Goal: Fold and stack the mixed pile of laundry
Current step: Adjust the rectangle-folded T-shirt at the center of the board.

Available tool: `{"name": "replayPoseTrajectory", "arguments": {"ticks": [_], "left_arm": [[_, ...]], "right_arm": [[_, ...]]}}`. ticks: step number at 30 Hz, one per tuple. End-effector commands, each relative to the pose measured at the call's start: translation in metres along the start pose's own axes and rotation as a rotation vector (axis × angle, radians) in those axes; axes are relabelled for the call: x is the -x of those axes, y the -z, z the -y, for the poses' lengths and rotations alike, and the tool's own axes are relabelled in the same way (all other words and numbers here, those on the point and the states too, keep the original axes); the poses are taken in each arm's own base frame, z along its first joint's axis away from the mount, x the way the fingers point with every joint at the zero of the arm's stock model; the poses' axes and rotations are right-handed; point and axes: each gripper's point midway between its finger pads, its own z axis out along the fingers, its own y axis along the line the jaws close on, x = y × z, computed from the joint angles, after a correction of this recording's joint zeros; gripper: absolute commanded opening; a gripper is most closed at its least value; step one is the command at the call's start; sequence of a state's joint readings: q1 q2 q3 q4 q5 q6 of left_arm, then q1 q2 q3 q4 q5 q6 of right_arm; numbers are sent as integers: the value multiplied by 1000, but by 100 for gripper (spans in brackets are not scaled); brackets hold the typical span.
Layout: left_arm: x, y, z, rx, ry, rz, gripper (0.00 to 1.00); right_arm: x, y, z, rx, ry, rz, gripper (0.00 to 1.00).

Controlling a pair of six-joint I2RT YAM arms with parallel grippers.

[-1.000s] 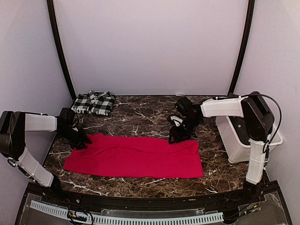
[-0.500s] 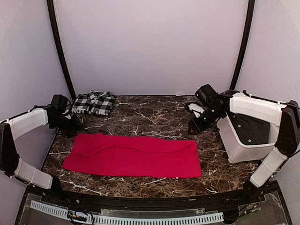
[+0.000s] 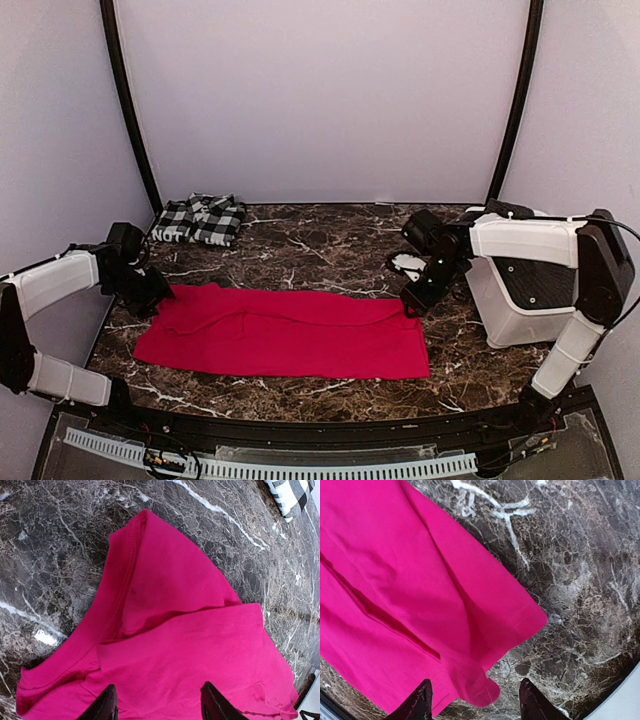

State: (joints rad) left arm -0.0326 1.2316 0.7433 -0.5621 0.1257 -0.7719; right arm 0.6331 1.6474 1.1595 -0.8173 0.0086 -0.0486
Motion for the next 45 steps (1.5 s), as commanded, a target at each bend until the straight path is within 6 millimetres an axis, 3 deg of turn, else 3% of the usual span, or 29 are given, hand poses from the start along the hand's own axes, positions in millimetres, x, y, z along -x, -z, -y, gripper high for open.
{"name": "replayPoseTrajectory", "arguments": {"ticks": [1, 6, 9, 17, 23, 33, 38, 43, 45], "left_arm": [[-3, 6, -15, 60, 29, 16, 58], [2, 8, -28, 96, 59, 57, 56], [3, -1, -28, 94, 65, 45, 53], [8, -21, -25, 91, 62, 26, 43], [-1, -32, -35, 118, 79, 3, 42], [3, -44, -48, 143, 98, 7, 42], [5, -50, -42, 108, 88, 8, 31], [13, -43, -30, 59, 59, 35, 13], [14, -40, -29, 57, 46, 38, 10]], "right_arm": [[1, -19, 4, -34, 31, -47, 54], [2, -22, 4, -41, 35, -53, 37], [5, -19, 4, -45, 32, -40, 24], [6, -19, 7, -59, 17, -41, 0], [6, -18, 9, -71, 10, -40, 0], [7, -17, 10, -77, 7, -38, 0], [6, -17, 11, -82, 5, -43, 0], [6, -17, 11, -81, 2, -44, 0], [7, -16, 10, -79, 2, -42, 0]]}}
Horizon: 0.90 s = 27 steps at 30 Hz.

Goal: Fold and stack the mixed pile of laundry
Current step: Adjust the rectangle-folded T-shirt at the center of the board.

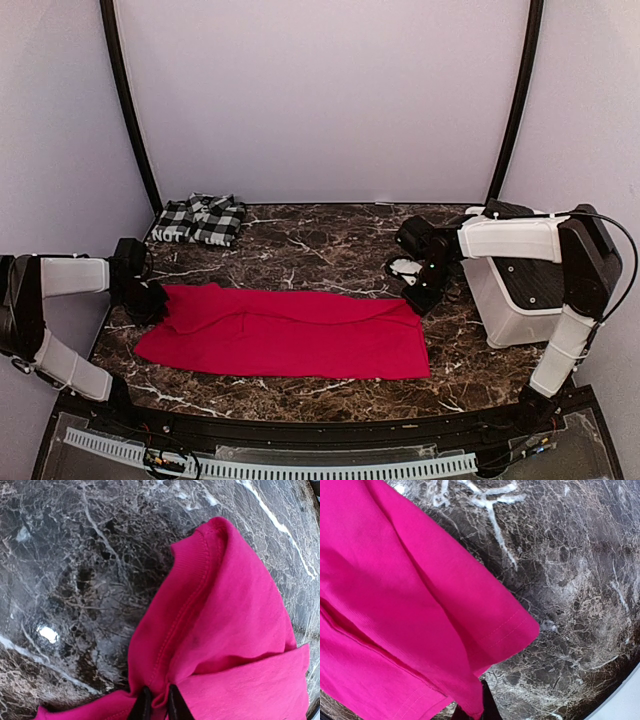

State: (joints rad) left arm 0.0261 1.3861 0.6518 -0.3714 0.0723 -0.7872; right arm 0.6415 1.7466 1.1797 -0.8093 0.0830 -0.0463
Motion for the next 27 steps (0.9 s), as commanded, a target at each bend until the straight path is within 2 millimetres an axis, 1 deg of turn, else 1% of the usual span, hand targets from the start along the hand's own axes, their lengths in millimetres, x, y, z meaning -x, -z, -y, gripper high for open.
{"name": "replayPoseTrajectory", "arguments": {"ticks": [1, 3, 6, 8, 13, 18, 23, 27], "left_arm": [[5, 9, 7, -34, -33, 24, 10], [6, 12, 7, -34, -35, 26, 10], [6, 14, 6, -28, -34, 25, 18], [5, 14, 6, -22, -34, 15, 20], [6, 21, 9, -30, -39, 19, 20], [8, 26, 12, -41, -51, 27, 12], [8, 23, 16, -54, -55, 17, 1], [8, 20, 19, -63, -59, 5, 0]], "right_arm": [[9, 10, 1, -11, -8, 33, 0], [9, 10, 0, -8, -9, 33, 0], [9, 10, 0, -8, -9, 33, 0], [9, 10, 1, -9, -11, 34, 0], [9, 10, 0, -9, -10, 33, 0], [9, 10, 0, -8, -13, 31, 0], [8, 10, 1, -13, -14, 31, 0], [9, 11, 3, -22, -17, 35, 0]]}}
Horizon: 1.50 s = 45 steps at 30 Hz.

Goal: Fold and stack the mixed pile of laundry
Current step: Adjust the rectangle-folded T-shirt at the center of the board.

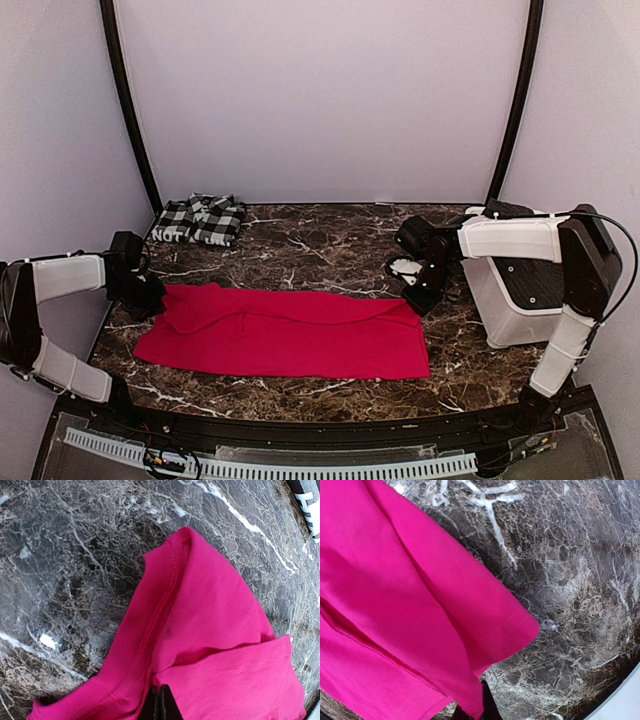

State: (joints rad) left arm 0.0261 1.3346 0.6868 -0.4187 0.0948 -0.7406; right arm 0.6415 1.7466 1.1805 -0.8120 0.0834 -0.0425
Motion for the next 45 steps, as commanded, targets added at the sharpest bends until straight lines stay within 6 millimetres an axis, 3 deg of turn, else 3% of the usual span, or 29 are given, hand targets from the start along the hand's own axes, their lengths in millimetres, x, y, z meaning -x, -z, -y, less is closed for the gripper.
{"name": "replayPoseTrajectory", "arguments": {"ticks": [1, 6, 8, 10, 16, 21, 24, 30, 35, 45], "left_arm": [[6, 6, 10, -31, -14, 0, 0], [34, 42, 46, -151, -71, 107, 0], [59, 70, 71, -210, -113, 187, 0], [75, 85, 88, -240, -150, 226, 0], [115, 94, 140, -343, -237, 273, 0], [144, 93, 173, -406, -297, 325, 0], [151, 87, 184, -419, -325, 317, 0], [140, 75, 184, -449, -332, 270, 0], [117, 68, 168, -443, -328, 218, 0], [72, 107, 143, -471, -353, 176, 0]], "right_arm": [[10, 12, 5, -32, -16, 38, 0], [24, 27, 33, -107, -69, 92, 0], [40, 42, 47, -137, -85, 149, 0], [57, 54, 62, -160, -95, 209, 0], [112, 74, 98, -238, -55, 333, 0], [144, 62, 127, -336, 8, 342, 0], [158, 54, 128, -322, 47, 371, 0], [160, 26, 118, -259, 82, 332, 0], [152, 10, 116, -256, 97, 297, 0], [131, 22, 105, -224, 87, 333, 0]]}}
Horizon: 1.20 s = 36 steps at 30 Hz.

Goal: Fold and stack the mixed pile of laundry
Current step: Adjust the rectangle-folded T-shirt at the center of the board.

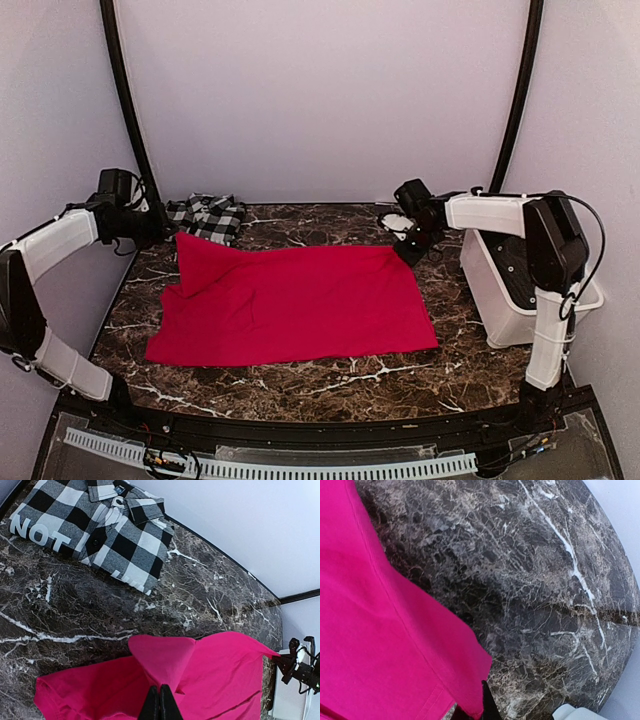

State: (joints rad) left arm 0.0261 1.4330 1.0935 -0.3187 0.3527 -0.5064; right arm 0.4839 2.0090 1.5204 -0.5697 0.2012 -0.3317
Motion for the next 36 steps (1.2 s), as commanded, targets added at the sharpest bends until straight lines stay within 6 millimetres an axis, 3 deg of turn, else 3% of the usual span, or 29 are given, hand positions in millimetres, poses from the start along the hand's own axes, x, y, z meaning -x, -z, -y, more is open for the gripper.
{"name": "replayPoseTrajectory", "arguments": {"ticks": [1, 8, 17, 26, 36], "left_arm": [[-17, 30, 8, -28, -25, -16, 0], [-45, 57, 12, -53, -9, -60, 0], [-88, 78, -4, -10, 71, -120, 0], [-123, 73, -25, 51, 133, -219, 0], [-144, 77, -28, 126, 142, -307, 0]], "right_arm": [[6, 24, 3, 2, -17, 76, 0], [-7, 33, -3, 6, -1, 56, 0], [-33, 39, -20, 11, 8, -17, 0], [-61, 22, -41, 28, 27, -108, 0], [-65, 24, -40, 0, 34, -127, 0]]}}
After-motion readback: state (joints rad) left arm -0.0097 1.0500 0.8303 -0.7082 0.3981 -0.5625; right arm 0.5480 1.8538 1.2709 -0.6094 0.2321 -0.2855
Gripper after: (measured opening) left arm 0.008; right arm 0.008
